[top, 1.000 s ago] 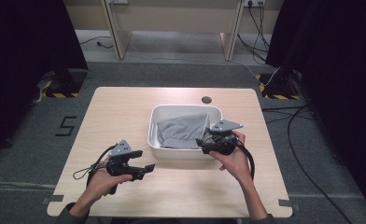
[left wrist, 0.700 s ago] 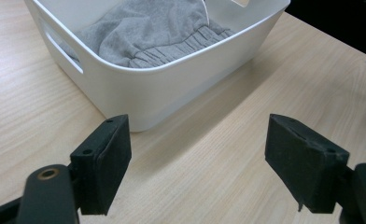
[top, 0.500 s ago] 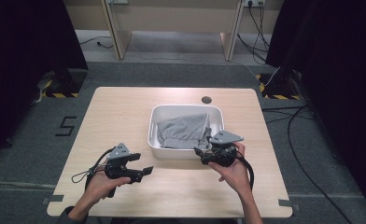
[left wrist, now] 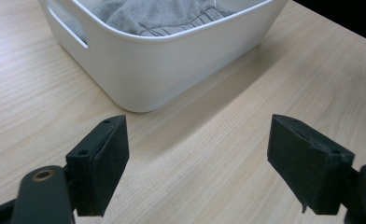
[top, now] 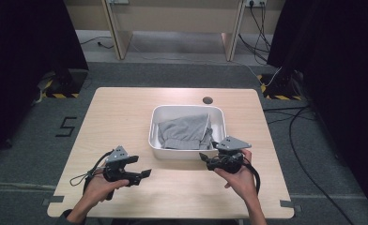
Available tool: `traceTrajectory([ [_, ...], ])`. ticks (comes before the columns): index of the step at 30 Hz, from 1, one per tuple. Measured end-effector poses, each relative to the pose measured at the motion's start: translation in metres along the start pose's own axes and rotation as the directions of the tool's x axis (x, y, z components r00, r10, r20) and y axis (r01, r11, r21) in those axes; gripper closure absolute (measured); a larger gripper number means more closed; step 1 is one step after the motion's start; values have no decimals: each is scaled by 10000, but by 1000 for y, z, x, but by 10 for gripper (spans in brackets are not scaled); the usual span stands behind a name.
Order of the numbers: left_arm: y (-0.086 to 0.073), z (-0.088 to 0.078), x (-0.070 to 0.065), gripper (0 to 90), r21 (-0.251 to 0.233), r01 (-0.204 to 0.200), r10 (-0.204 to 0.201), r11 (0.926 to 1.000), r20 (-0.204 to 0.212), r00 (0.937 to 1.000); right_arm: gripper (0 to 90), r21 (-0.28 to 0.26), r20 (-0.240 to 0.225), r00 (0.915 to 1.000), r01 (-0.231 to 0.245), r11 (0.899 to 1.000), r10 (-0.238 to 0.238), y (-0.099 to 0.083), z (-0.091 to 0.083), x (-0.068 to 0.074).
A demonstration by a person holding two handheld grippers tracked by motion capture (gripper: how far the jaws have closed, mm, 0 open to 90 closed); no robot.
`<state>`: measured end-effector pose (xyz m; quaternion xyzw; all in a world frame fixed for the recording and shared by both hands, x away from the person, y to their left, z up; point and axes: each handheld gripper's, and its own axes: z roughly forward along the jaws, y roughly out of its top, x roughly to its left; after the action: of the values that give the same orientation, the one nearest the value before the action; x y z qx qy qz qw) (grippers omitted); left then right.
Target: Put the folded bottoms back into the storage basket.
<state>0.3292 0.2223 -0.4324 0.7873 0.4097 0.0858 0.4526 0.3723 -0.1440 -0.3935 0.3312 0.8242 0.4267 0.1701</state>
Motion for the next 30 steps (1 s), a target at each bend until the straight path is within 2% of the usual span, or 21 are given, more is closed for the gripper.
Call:
traceTrajectory([
  [7, -7, 1, 3, 204, 118, 292, -292, 9995, -9, 9996, 365, -64, -121, 9999, -109, 9999, 108, -9, -5, 1],
  [17, -16, -2, 6, 204, 239, 247, -241, 9994, -231, 9994, 365, 21, -209, 9998, -46, 10000, 47, -19, -10, 7],
  [24, -24, -3, 3, 204, 318, 166, -158, 9994, -257, 9995, 364, 4, -56, 10000, 32, 10000, -32, -25, -20, 13],
  [30, -33, 0, 5, 204, 509, 343, -328, 9981, -287, 9990, 362, 62, -146, 9999, -4, 10000, 5, -32, -23, 14],
])
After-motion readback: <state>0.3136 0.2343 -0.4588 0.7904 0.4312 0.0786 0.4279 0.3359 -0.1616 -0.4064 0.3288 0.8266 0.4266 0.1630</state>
